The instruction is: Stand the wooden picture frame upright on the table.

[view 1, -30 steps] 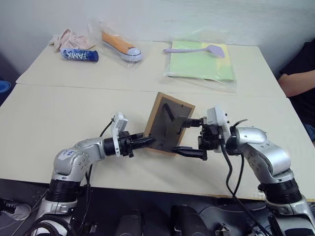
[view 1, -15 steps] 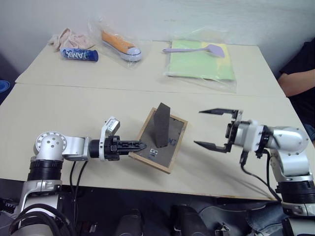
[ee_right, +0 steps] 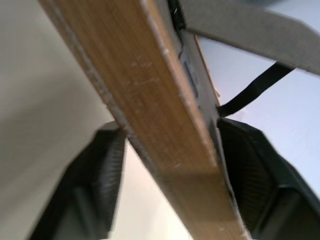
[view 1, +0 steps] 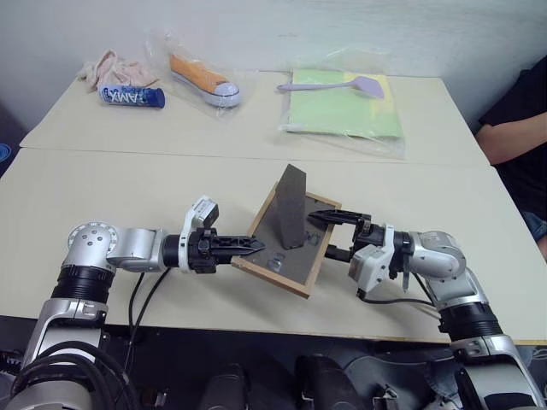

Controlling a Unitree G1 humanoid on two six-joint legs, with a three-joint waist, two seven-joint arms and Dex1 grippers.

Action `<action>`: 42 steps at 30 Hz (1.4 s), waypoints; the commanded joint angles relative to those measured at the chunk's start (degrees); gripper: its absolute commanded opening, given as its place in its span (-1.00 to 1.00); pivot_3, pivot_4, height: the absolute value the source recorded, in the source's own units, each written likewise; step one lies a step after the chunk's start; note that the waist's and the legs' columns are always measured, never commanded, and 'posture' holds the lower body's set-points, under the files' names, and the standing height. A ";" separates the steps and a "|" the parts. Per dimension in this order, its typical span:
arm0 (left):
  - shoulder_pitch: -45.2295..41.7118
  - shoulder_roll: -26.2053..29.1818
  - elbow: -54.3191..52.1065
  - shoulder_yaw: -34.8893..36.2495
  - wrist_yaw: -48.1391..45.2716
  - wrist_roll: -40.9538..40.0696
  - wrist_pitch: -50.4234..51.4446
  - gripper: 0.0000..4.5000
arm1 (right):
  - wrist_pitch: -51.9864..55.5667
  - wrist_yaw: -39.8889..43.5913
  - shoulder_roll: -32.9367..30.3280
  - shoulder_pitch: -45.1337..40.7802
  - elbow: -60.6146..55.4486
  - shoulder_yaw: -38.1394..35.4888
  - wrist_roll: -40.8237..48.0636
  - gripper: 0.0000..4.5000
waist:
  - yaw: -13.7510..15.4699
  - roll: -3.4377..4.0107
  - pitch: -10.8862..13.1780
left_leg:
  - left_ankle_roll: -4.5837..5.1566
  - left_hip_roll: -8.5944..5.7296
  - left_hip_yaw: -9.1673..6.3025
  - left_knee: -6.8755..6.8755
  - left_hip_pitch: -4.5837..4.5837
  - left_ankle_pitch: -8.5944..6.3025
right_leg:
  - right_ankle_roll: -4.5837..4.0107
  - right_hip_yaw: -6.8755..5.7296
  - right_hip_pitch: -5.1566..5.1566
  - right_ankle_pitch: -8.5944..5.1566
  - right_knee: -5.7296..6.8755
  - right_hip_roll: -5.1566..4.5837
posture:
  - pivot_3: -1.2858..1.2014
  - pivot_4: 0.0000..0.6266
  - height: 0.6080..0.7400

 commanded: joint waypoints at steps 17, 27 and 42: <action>22.64 13.39 -29.78 22.69 -21.34 32.99 -34.22 0.64 | 21.23 0.61 -0.24 2.38 -5.32 4.06 27.90 -0.44 | -0.19 0.23 0.16 | -0.09 0.05 0.02 -0.13 0.07 0.06 | -0.11 0.01 0.02 -0.06 0.01 0.06 | 0.03 -0.52 1.00; 30.74 9.30 -36.99 16.28 -42.93 60.39 -59.02 1.00 | 71.91 6.00 1.47 7.66 -12.86 -0.05 58.20 -0.44 | 0.51 0.36 0.24 | 0.10 0.03 -0.08 -0.40 -0.02 -0.05 | -0.14 -0.03 0.01 -0.06 -0.31 -0.11 | 0.03 -0.52 1.00; 28.63 7.73 -36.61 18.12 -44.34 64.04 -57.64 1.00 | 65.68 12.60 3.76 7.90 -4.85 -1.42 47.33 -0.03 | 0.10 0.31 0.20 | 0.09 0.00 -0.01 -0.87 0.23 0.07 | -0.08 -0.03 0.12 -0.01 -0.38 -0.10 | 0.03 -0.52 1.00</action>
